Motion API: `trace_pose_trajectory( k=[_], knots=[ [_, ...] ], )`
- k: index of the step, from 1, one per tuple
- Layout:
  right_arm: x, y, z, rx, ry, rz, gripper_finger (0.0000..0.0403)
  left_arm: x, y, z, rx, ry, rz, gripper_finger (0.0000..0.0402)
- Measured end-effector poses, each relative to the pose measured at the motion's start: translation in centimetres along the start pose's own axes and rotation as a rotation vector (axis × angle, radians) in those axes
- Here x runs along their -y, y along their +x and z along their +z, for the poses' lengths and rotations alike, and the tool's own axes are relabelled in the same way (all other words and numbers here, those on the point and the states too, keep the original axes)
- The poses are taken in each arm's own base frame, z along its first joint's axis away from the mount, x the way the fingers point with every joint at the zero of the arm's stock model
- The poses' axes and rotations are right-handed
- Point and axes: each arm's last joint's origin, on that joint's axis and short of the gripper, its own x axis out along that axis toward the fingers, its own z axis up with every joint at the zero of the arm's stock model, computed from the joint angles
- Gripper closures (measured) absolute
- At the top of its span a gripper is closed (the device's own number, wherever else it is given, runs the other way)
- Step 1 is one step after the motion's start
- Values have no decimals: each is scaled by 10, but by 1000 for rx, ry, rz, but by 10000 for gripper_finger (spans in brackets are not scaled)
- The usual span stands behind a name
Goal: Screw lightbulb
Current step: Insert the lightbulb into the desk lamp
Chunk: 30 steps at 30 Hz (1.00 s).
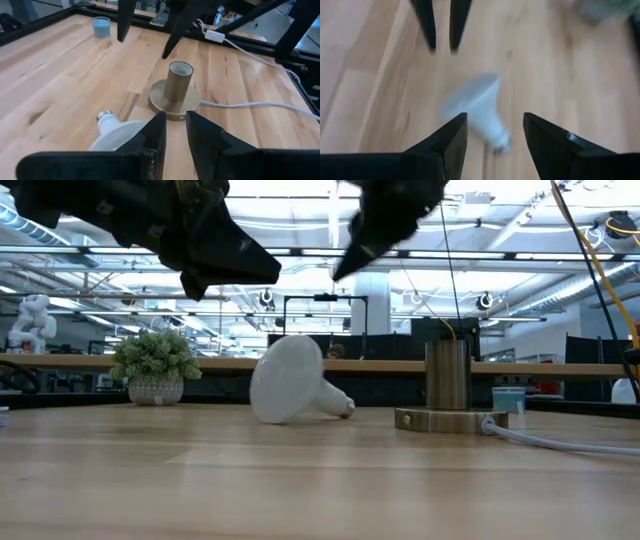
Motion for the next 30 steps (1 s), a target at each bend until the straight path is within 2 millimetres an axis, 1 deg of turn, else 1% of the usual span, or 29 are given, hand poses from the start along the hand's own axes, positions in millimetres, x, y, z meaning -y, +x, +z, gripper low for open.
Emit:
trace_pose_trajectory(
  k=[2, 4, 6, 8, 12, 21, 23, 27, 30],
  knots=[
    [10, 5, -8, -70, 14, 46, 218, 0, 0, 0, -1, 3, 8, 323],
    [17, 17, -14, -123, -6, 43, 218, -1, 0, 0, 1, 4, 19, 323],
    [21, 30, -17, -137, -20, 34, 218, -1, 0, -1, 0, 5, 22, 323],
    [22, 39, -14, -100, 9, 25, 218, -1, 0, -1, -6, 9, 26, 323],
    [23, 51, -9, -33, 48, 12, 218, -2, 0, -2, -13, 14, 34, 323],
    [25, 52, 5, 112, 97, -22, 218, -4, 0, -7, -63, 10, 55, 323],
    [27, 52, 5, 115, 102, -30, 218, -4, 0, -7, -63, 8, 55, 323],
    [34, 53, 4, 121, 178, -40, 215, -4, 0, -9, -76, -7, 60, 323],
    [39, 53, 3, 114, 226, -43, 197, -5, 0, -10, -89, -24, 62, 323]
  ],
)
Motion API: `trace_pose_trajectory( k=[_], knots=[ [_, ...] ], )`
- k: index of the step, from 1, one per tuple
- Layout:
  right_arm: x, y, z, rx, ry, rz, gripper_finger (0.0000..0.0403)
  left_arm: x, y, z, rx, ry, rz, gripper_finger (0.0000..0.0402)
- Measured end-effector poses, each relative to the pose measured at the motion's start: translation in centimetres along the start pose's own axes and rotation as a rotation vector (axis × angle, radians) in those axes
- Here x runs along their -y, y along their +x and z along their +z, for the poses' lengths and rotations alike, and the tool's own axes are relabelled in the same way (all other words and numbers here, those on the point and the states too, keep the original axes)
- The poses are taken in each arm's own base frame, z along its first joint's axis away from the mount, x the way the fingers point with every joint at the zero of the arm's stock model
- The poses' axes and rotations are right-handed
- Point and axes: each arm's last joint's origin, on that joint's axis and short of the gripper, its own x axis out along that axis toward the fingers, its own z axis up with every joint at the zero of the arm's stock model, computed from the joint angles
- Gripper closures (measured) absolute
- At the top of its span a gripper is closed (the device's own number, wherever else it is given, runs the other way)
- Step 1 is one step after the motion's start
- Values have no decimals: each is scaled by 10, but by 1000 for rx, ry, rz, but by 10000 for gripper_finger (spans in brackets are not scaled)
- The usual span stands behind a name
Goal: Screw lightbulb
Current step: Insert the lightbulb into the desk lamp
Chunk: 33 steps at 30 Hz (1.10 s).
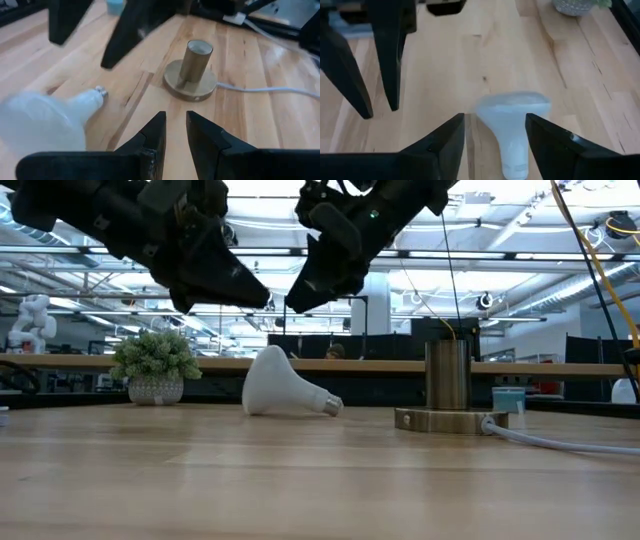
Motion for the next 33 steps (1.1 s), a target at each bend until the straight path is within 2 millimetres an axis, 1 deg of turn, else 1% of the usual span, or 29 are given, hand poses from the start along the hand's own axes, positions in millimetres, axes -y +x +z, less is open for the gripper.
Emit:
trace_pose_trajectory(
  k=[5, 8, 11, 14, 17, 19, 21, 23, 26, 29, 33],
  knots=[
    [11, 1, -5, -52, 25, -24, 134, 1, 0, -2, -11, -5, -1, 323],
    [17, 1, -7, -68, 114, -78, 89, 1, -1, -2, -12, -7, -2, 323],
    [20, 2, -6, -57, 184, -115, 58, 1, 0, -2, -12, -11, -2, 323],
    [20, 2, -6, -50, 228, -119, 44, 1, 0, -1, -10, -13, -3, 323],
    [21, 2, -4, -27, 301, -143, 42, 1, 0, -1, -10, -15, -2, 323],
    [26, 2, -5, -27, 330, -196, 45, 1, 0, -1, -9, -18, -3, 323],
    [35, 2, -8, -44, 379, -254, 48, 1, 0, -1, -7, -18, -4, 323],
    [47, 8, -12, -59, 464, -262, 49, 1, 0, -1, -3, -21, -5, 323],
    [60, 28, -26, -132, 531, -230, 50, 1, 0, -1, -3, -21, -4, 323],
    [67, 49, -42, -197, 551, -250, 50, 1, 0, -1, -4, -19, -4, 323],
    [79, 76, -47, -240, 546, -254, 50, 0, 0, 0, 2, -17, 8, 323]
  ],
)
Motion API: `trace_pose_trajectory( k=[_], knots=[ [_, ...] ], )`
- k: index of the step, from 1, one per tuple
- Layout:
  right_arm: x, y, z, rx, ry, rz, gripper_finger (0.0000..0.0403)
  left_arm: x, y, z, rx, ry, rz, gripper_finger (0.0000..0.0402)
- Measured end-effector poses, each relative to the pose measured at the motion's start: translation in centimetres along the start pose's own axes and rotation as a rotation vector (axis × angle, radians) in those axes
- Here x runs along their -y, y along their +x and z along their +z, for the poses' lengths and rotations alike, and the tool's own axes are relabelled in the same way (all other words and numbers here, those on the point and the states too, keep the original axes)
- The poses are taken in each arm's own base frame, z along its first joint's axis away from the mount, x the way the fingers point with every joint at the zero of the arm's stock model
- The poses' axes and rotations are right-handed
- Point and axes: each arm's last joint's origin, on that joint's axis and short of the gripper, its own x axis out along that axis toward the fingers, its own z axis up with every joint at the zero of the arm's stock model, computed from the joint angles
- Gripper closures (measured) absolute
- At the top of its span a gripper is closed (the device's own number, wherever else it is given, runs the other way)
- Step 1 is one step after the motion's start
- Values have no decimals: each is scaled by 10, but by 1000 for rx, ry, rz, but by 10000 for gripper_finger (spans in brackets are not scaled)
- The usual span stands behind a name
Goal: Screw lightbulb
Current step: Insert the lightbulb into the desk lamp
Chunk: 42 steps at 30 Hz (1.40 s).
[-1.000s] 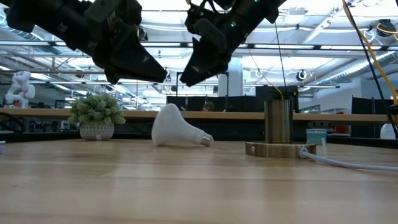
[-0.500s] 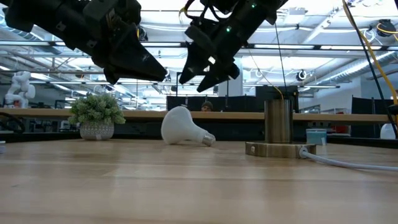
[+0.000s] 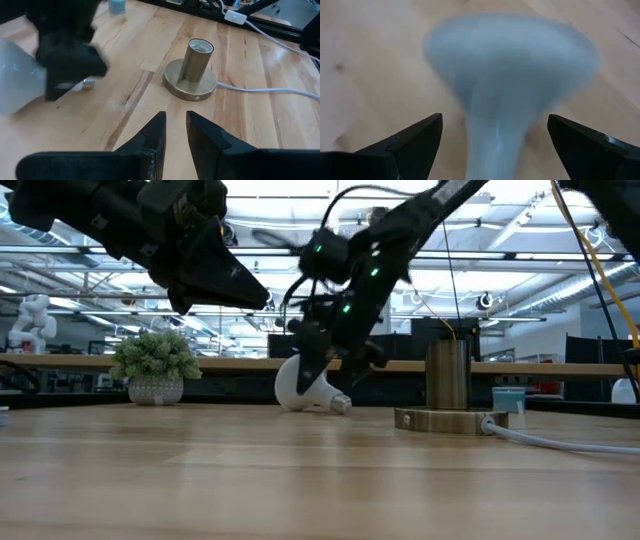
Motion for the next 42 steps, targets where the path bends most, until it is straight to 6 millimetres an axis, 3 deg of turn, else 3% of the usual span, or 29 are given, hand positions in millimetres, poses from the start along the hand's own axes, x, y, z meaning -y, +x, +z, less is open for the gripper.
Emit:
trace_pose_trajectory(
  k=[6, 9, 16, 22, 27, 33, 37, 42],
  knots=[
    [7, 33, 20, 11, 9, -59, 53, -4, 2, 2, 4, -3, 18, 323],
    [13, 39, 24, -24, 5, -73, 80, -4, 2, 1, 0, 0, 19, 323],
    [23, 34, 24, -85, -75, -99, 248, -4, 2, 1, -6, 4, 18, 323],
    [30, 15, 28, -135, -106, -99, 264, -4, 2, 1, -10, 7, 18, 323],
    [32, -14, 28, -222, -120, -45, 269, -4, 2, 0, -11, 1, 18, 323],
    [3, -85, 10, -245, -247, -93, 270, -4, 1, -1, -17, 5, 16, 323],
    [-12, -144, -19, -152, -291, -83, 270, -1, 0, -2, -19, 6, 5, 323],
    [-4, -199, -82, -27, -198, 35, 270, 0, -1, -2, -14, -7, -2, 323]
  ],
)
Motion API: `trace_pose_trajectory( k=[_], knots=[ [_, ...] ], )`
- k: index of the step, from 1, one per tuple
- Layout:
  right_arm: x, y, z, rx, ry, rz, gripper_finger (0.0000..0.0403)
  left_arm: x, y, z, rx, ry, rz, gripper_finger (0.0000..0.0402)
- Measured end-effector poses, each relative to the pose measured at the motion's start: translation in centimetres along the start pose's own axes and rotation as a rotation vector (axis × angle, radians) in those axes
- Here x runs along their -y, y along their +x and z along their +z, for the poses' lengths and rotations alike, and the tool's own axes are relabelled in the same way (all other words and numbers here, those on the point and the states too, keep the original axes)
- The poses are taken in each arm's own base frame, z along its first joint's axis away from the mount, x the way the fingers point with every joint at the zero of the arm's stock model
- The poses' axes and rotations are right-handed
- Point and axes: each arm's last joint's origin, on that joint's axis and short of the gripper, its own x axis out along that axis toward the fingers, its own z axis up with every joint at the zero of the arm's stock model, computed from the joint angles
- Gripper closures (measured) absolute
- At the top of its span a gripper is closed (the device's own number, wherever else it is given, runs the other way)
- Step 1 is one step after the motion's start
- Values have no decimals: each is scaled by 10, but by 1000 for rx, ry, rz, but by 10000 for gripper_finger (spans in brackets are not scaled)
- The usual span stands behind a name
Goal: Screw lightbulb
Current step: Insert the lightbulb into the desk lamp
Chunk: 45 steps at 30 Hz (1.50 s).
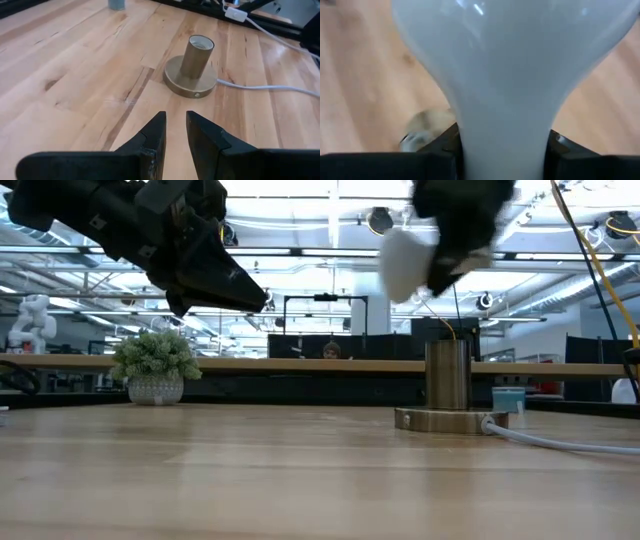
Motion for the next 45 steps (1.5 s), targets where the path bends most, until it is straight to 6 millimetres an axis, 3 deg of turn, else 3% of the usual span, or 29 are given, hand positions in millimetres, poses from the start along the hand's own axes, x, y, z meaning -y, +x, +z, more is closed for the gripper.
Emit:
trace_pose_trajectory(
  k=[3, 6, 10, 13, 18, 22, 31, 37, 45],
  knots=[
    [2, -7, -45, 153, 76, 102, 270, 1, 0, 1, 11, -23, -6, 323],
    [-5, 4, -85, 398, 97, 305, 270, 0, 1, 4, 19, -39, -32, 323],
    [-6, 17, -119, 822, 117, 500, 271, 0, 11, 8, 49, -83, -117, 323],
    [2, 28, -134, 950, 45, 488, 271, -2, 28, 10, 8, -94, -183, 323],
    [-6, 42, -132, 944, -180, 407, 271, 2, 71, 24, -66, -64, -258, 323],
    [-13, 42, -124, 966, -213, 373, 266, 9, 93, 35, -40, 40, -271, 323],
    [-18, 45, -119, 948, -196, 390, 271, 16, 98, 66, 100, 202, -288, 323],
    [-23, 61, -122, 884, -199, 376, 260, 9, 102, 71, 114, 227, -253, 323],
    [-36, 77, -103, 859, -251, 348, 265, -3, 106, 75, 104, 216, -231, 323]
  ],
)
